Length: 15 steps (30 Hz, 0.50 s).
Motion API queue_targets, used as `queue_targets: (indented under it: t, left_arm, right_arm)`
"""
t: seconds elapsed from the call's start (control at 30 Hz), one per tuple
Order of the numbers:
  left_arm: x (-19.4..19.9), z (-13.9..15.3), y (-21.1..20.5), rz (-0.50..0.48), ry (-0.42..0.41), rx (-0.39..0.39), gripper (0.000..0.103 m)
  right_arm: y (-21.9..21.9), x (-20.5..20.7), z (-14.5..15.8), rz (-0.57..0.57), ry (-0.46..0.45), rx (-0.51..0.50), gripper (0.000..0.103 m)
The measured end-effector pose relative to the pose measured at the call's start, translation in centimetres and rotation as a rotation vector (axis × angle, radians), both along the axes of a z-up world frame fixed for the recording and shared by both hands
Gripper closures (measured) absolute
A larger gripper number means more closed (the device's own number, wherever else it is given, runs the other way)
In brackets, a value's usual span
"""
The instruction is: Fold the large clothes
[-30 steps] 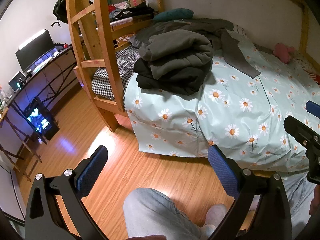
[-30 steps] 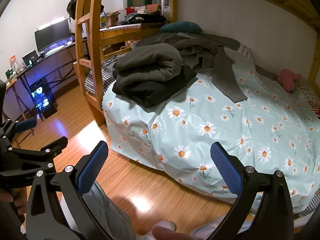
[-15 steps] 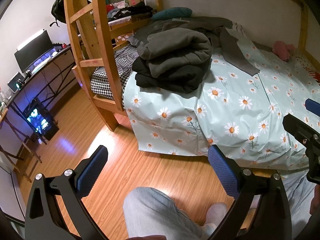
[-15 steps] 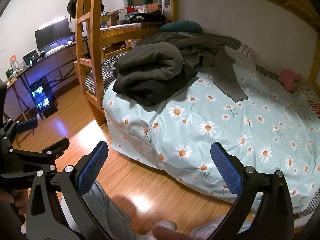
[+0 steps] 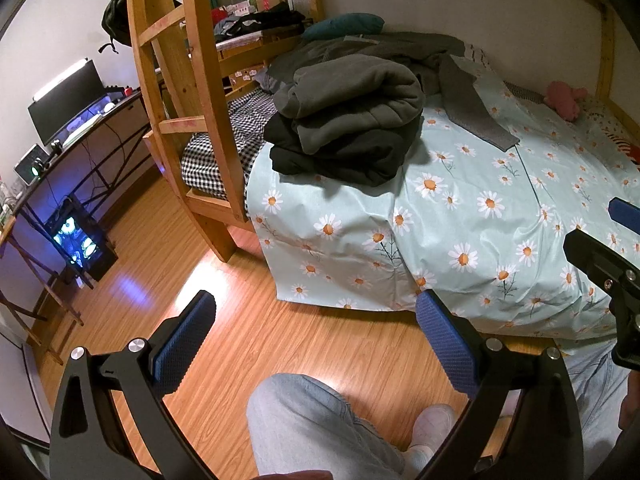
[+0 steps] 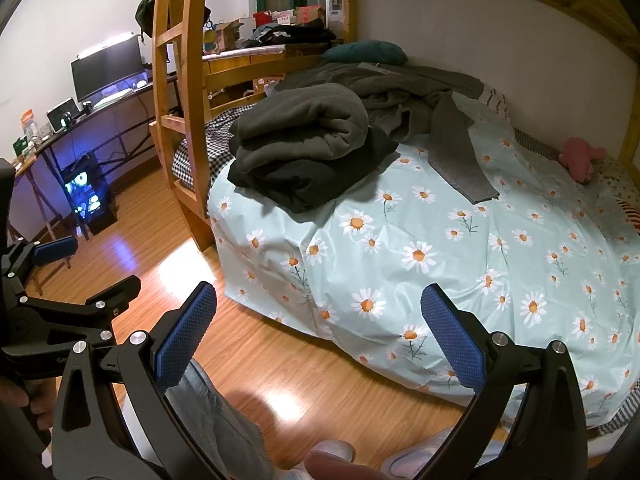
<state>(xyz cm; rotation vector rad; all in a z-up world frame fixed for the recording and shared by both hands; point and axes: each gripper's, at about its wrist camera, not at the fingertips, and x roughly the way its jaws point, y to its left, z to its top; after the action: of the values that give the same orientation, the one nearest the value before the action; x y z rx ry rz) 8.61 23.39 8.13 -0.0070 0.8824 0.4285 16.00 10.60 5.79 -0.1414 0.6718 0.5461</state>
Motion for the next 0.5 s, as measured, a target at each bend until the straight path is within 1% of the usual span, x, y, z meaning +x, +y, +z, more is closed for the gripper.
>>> queue_targets:
  t: [0.23, 0.5]
  left_arm:
    - [-0.1, -0.1, -0.1, -0.005, 0.003, 0.001, 0.005]
    - [-0.2, -0.3, -0.2, -0.008, 0.008, 0.003, 0.005]
  right_arm:
    - [0.5, -1.0, -0.2, 0.013, 0.0, 0.0, 0.003]
    - [0.5, -1.1, -0.2, 0.009, 0.0, -0.002, 0.003]
